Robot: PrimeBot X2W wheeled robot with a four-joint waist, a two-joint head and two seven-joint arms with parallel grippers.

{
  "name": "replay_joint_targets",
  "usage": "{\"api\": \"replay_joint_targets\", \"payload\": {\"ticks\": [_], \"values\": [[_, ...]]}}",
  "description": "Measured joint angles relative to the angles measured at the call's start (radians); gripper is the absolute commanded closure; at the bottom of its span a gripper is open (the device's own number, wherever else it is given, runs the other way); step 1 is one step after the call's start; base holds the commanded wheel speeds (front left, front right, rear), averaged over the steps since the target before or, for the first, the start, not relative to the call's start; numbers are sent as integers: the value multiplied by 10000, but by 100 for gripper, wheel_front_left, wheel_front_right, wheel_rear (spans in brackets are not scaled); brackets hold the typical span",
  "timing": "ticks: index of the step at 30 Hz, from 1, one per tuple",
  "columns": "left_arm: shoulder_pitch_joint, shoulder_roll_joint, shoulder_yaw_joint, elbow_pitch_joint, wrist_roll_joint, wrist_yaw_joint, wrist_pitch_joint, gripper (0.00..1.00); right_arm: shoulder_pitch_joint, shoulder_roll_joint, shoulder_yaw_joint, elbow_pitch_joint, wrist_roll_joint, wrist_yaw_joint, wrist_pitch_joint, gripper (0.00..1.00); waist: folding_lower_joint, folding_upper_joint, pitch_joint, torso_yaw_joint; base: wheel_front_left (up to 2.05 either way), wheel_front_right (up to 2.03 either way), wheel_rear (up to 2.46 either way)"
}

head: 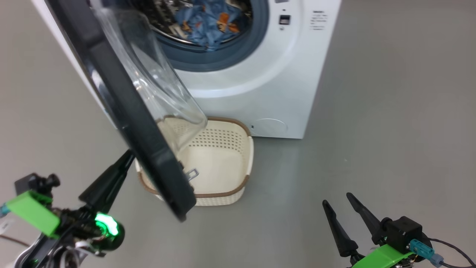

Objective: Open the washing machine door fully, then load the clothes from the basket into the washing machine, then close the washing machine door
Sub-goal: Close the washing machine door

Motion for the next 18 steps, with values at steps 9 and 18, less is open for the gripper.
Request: {"api": "replay_joint_targets", "payload": {"ticks": [9,18], "values": [[-827,-81,-550,639,0,-366,-924,100,-3,-8,-213,-54,-2,0,0,0,0,0,241,-871,0,0,0],[-1616,-94,-598,1133,77,-420,-1622,100,-183,81,-247,-100,-2,0,0,0,0,0,525,-1947,0,0,0]]}}
